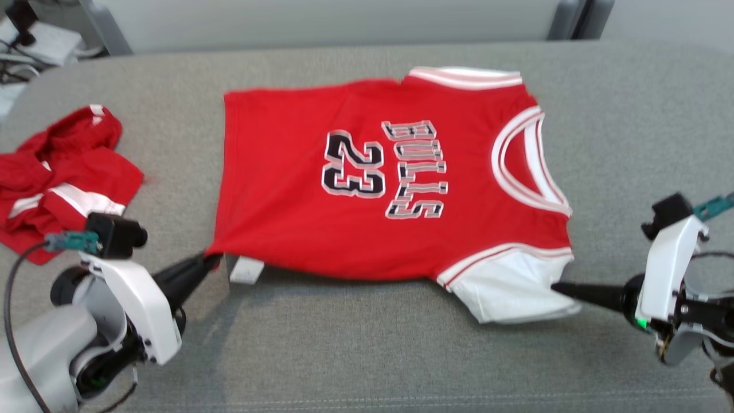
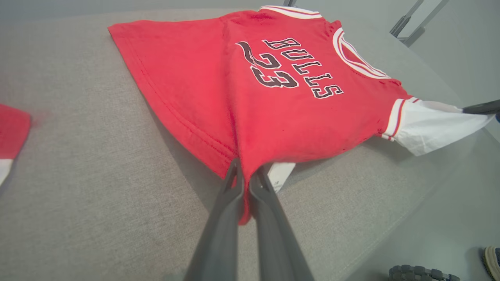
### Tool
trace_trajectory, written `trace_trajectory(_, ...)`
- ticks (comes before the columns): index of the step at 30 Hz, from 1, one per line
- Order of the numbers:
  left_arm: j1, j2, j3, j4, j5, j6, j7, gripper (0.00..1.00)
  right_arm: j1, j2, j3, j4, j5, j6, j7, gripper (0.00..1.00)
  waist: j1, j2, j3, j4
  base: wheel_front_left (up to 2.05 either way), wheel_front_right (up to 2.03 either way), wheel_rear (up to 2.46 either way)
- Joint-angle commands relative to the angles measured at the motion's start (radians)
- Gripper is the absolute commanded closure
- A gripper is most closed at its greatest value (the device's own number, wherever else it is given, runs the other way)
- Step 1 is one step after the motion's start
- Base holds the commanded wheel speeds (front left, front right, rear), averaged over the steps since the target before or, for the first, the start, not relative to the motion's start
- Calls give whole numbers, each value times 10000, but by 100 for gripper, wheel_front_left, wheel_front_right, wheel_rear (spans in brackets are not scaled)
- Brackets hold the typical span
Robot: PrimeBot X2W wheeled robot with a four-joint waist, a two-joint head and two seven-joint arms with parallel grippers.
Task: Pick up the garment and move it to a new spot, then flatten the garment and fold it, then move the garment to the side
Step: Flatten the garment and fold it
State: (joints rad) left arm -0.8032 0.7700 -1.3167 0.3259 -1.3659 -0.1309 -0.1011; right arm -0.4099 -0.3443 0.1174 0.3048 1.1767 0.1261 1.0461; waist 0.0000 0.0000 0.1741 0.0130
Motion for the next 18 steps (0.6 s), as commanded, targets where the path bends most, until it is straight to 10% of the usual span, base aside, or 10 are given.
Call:
trace_trajectory(1, 38, 417, 378, -113, -147, 2, 63, 100, 219, -96, -7, -363, -79, 46, 195, 100, 0, 0, -624, 76, 0, 0, 0)
trace_trajectory(18, 1016, 1780, 368, -1586, -896, 2, 3678, 100, 2256, 458, -1414, -2399, -917, 46, 3008, 100, 0, 0, -990, -16, 0, 0, 0)
